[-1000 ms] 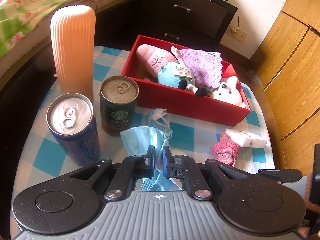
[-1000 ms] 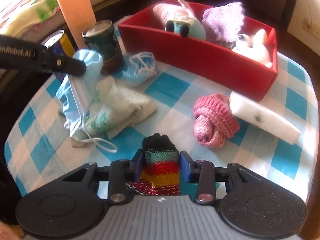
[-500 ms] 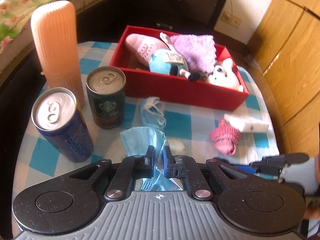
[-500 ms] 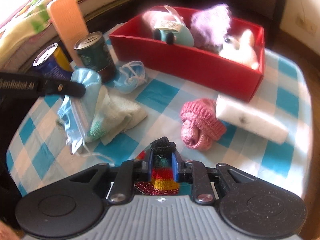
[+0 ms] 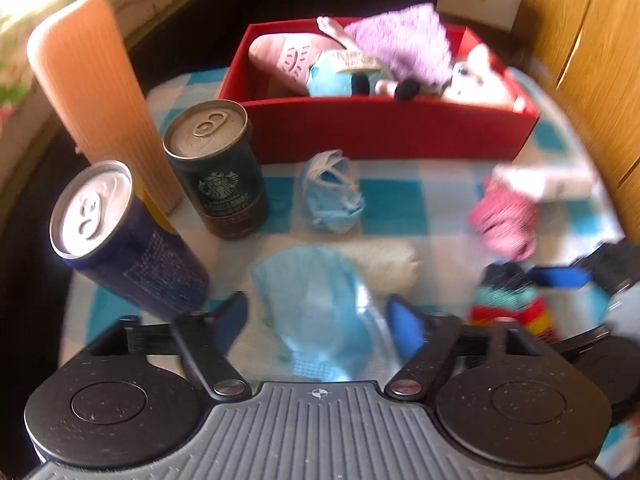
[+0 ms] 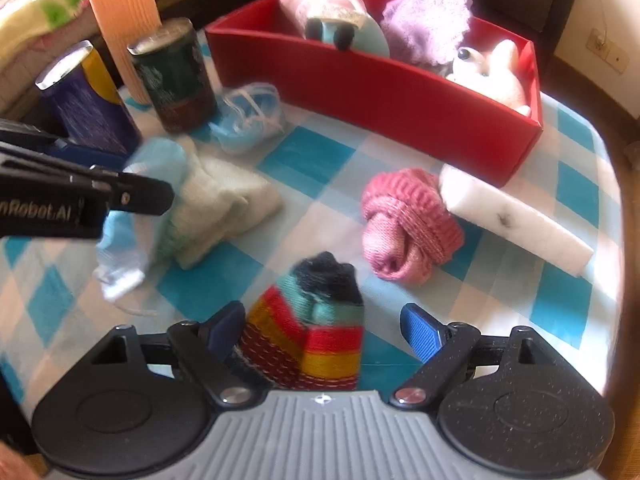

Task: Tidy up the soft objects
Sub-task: 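Grasp the blue face mask with the left while the right grasps the striped sock, then carry the mask with the left while the right carries the sock to the box, then release the mask and the sock into the red box with both grippers, then grasp the white towel with the left while the right grasps the white foam block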

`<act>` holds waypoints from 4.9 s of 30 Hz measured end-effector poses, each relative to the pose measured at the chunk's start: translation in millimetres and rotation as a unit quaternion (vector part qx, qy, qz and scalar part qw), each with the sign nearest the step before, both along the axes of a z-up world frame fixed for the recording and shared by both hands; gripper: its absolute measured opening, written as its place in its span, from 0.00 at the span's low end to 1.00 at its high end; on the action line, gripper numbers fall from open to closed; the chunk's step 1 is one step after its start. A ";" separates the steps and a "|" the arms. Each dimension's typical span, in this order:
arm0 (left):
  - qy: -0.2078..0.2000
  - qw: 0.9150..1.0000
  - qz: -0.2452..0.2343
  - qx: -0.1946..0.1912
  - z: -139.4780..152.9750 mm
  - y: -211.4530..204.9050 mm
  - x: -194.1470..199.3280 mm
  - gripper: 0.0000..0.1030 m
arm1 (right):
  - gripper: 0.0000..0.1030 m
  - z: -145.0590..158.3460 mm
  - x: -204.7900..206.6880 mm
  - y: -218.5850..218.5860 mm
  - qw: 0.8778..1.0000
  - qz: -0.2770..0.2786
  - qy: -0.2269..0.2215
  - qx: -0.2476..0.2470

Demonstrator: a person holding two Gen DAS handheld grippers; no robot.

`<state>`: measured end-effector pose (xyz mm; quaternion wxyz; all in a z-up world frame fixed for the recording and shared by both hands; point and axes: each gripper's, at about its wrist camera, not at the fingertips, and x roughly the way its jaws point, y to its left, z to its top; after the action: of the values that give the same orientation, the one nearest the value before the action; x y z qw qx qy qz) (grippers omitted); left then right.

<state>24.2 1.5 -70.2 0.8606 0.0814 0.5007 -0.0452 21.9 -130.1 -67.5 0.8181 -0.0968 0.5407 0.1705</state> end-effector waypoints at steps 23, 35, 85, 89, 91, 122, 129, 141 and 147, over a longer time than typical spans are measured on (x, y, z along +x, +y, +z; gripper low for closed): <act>-0.026 0.994 0.008 -0.103 43.4 4.0 3.9 0.30 | 0.07 71.1 13.7 -35.5 0.992 -0.041 -0.048 0.106; -0.057 0.995 -0.007 -0.079 50.5 -21.2 27.1 0.30 | 0.07 100.9 33.5 -46.0 0.987 -0.065 -0.118 0.090; -0.137 0.990 0.011 -0.020 69.4 -41.5 186.2 0.67 | 0.17 75.5 176.7 -60.7 0.970 -0.119 -0.197 0.082; -0.139 0.990 0.023 -0.018 70.9 -35.1 182.9 0.69 | 0.56 76.2 173.4 -59.8 0.965 -0.128 -0.214 0.073; -0.136 0.990 0.027 -0.025 72.3 -29.7 179.0 0.69 | 0.56 78.5 172.7 -61.0 0.964 -0.133 -0.219 0.073; -0.002 0.999 -0.003 -0.045 16.8 5.1 23.6 0.75 | 0.56 105.5 67.4 -67.4 0.977 -0.128 -0.147 0.082; 0.026 0.999 0.015 -0.038 -4.3 13.3 21.4 0.77 | 0.56 89.2 45.2 -71.3 0.983 -0.124 -0.119 0.072; 0.054 0.997 0.029 -0.047 -29.6 7.3 32.7 0.85 | 0.58 74.9 48.1 -83.5 0.986 -0.122 -0.095 0.056; 0.058 0.995 0.002 -0.086 -15.9 5.6 23.8 0.31 | 0.60 66.0 55.2 -105.3 0.986 -0.141 -0.078 0.028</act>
<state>48.0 7.1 -86.1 0.8341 0.0030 0.5441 -0.0909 77.1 -235.4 -1.5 0.8761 -0.0092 0.4782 0.0603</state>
